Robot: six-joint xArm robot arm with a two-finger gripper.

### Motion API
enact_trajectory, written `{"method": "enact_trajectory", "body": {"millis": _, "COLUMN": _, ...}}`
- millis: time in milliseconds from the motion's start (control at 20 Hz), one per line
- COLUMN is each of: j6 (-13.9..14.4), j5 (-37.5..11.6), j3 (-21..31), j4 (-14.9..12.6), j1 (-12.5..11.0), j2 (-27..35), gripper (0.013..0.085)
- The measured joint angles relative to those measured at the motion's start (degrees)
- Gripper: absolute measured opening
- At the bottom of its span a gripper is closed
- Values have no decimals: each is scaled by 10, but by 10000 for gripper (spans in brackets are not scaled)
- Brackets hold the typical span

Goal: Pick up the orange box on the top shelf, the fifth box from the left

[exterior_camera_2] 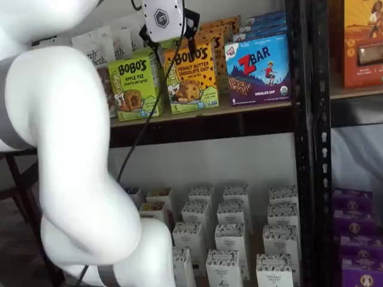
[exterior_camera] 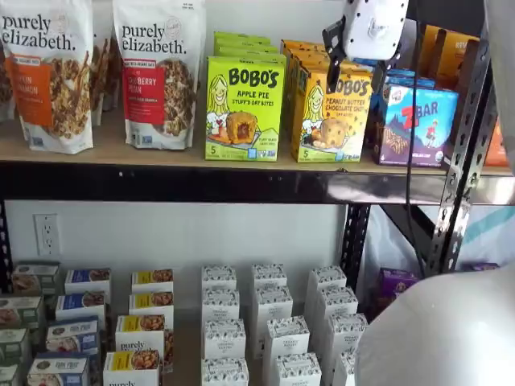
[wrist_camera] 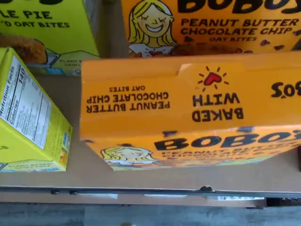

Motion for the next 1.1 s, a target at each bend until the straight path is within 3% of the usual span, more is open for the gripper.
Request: {"method": "enact_trajectory", "body": {"millis": 1100, "j6": 14, "j5": 13, "j3": -10, "j4": -23, "j1": 13, "j2": 14, "gripper": 850}}
